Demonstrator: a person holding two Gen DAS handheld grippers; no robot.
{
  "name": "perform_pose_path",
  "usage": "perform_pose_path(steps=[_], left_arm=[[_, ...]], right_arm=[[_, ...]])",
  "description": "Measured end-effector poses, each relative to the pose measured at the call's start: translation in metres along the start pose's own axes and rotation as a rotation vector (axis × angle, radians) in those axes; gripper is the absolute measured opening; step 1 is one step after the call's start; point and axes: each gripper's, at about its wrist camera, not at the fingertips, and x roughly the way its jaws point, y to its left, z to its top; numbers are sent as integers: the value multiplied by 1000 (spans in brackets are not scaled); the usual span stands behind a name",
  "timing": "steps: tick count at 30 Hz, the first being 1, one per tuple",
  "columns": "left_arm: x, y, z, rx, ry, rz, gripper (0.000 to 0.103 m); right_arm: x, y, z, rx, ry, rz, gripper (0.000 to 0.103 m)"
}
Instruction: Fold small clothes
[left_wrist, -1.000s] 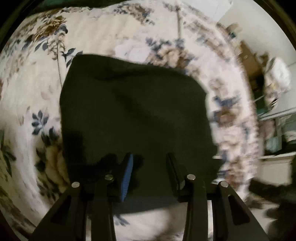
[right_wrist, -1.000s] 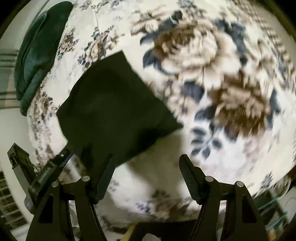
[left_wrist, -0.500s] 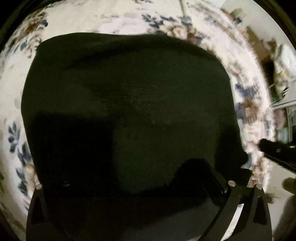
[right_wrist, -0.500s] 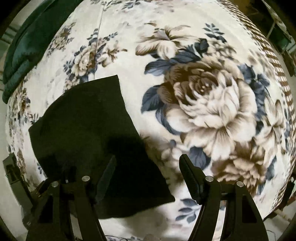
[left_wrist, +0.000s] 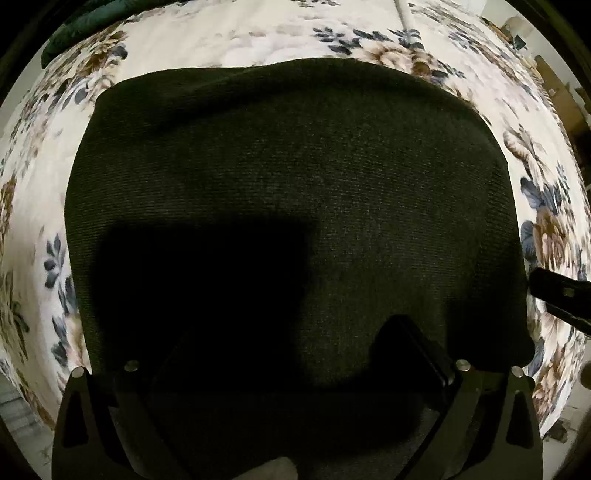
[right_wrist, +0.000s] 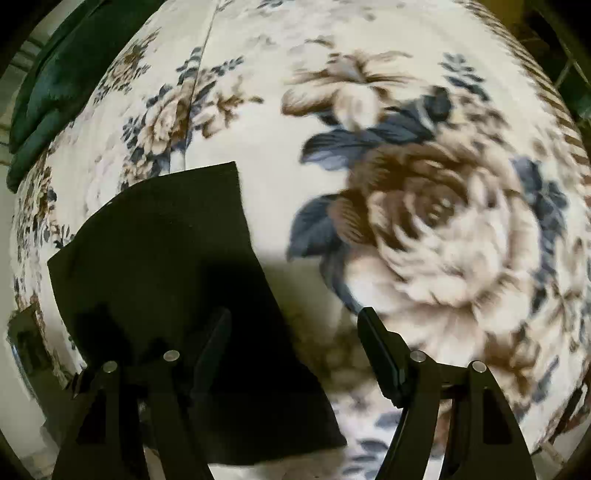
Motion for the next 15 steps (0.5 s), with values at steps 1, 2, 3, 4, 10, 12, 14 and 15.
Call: perform_pose_path(steps=[1,2,3,4,10,12,14,15], left_arm=[[0,0,0,1,-1,-1,103],[-1,1,0,2,3,-5,103],[-2,2,0,3,10,-15,103],[-5,4,0,-6,12,-32,103],[-57,51,3,-95,-69,-69,103],[-62,72,8,-114,-84,-37,103],[-66,92,11,-133,-96,4,103],[-67,103,13,-140,-103,26,103]], right_arm=[[10,2,3,-11,28,19,73],[17,3,4,-14,43,38,66],[24,5,5,-24,56,66,58],[26,7,5,-35,63,91,30],[6,3,4,0,-2,41,5],[10,3,9,-42,31,34,4],[3,1,19,-45,28,92,8],[-3,-2,27,-30,15,139,15]])
